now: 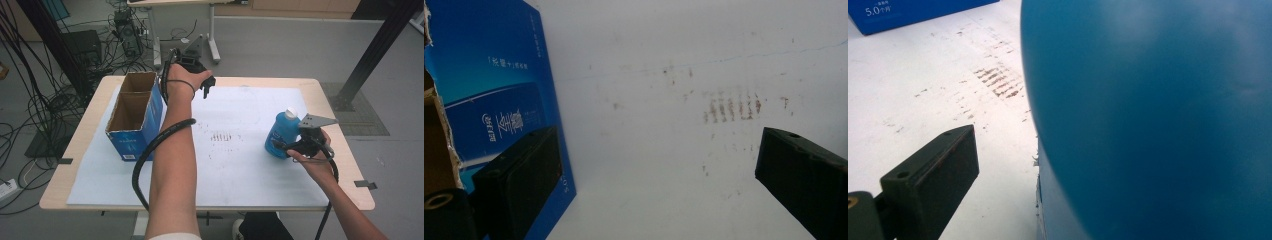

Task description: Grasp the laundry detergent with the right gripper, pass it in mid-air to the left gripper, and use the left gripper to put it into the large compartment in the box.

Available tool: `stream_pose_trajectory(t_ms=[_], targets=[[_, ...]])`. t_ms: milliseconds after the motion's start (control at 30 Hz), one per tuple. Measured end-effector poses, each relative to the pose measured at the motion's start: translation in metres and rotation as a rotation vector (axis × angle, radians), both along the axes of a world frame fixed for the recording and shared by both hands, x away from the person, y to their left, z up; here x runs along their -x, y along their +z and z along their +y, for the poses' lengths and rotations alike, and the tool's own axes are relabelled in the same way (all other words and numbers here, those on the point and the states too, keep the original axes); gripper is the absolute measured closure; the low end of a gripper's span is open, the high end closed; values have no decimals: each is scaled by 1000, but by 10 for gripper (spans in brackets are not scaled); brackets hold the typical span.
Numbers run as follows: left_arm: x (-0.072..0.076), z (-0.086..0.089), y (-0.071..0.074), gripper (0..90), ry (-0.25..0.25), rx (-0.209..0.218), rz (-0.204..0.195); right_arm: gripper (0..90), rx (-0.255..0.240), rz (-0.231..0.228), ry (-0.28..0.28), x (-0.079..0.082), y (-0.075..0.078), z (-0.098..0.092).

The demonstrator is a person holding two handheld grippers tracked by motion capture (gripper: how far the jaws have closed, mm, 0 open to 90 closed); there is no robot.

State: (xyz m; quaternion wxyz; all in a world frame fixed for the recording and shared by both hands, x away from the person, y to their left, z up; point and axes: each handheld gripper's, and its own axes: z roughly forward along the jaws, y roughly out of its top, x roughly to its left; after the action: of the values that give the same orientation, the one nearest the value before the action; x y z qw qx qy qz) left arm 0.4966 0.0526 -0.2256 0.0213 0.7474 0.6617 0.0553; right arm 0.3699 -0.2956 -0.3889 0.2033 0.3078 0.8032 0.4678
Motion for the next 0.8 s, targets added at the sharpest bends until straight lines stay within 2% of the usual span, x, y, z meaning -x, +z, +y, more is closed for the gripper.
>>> stream_pose_trajectory(t_ms=[800], targets=[[-2,-1,2,55,-5,-1,-3,12,-4,-4,9,0,0,2]])
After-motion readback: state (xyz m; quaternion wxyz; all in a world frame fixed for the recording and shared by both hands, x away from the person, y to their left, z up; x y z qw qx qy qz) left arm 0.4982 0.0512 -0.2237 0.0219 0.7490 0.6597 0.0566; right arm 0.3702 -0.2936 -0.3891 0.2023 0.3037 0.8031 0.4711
